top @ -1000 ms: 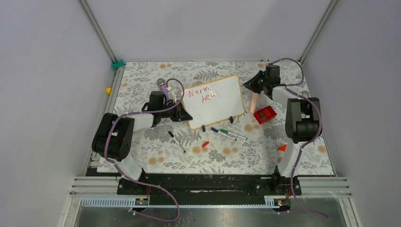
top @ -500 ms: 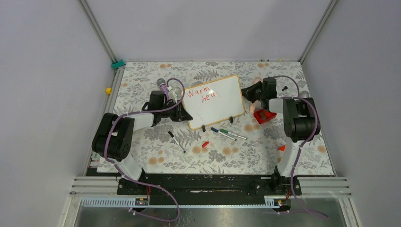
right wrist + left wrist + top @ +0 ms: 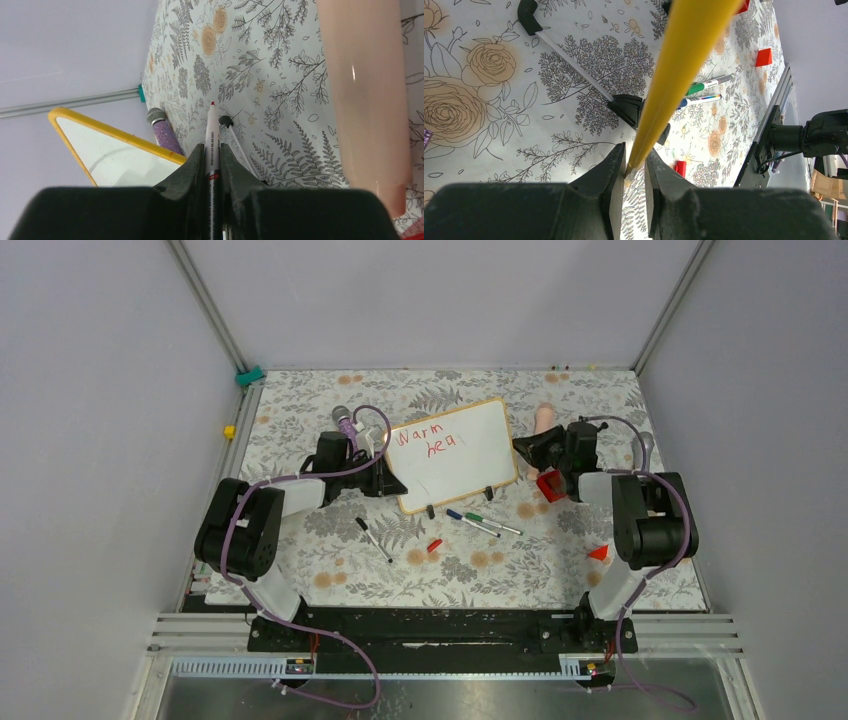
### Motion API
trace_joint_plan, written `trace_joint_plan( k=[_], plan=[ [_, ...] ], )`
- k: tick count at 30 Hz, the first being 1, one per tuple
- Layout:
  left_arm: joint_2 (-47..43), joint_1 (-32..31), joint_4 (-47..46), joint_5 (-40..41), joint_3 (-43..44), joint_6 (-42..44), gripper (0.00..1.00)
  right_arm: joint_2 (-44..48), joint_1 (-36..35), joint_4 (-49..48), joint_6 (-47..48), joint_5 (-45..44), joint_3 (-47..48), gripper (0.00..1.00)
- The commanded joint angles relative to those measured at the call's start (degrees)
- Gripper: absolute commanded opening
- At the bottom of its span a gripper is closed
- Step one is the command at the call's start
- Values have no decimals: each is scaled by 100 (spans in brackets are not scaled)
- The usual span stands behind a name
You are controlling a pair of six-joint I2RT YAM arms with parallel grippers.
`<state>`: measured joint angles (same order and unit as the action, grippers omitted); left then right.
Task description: Write a sentence on the whiteboard
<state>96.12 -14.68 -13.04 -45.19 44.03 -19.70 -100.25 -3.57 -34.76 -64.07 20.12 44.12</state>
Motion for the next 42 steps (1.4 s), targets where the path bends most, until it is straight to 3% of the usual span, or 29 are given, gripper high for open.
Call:
trace_joint_plan(
  k=[1, 10, 33, 38, 42],
  plan=[
    [161, -52, 85, 211, 128, 71, 20, 318, -158, -319, -144, 445, -362, 0],
    [146, -46, 49, 193, 123, 98, 28, 765, -206, -223, -30, 306, -885, 0],
    [195, -45, -6, 106, 140, 81, 29, 2352, -546, 526, 277, -358, -2096, 0],
    [197, -49, 16, 103, 150, 93, 29, 2873, -697, 1172, 492, -818, -2195, 0],
    [195, -49, 19, 114, 155, 98, 29, 3250, -702, 1938, 1064, -1736, -1907, 0]
  ],
)
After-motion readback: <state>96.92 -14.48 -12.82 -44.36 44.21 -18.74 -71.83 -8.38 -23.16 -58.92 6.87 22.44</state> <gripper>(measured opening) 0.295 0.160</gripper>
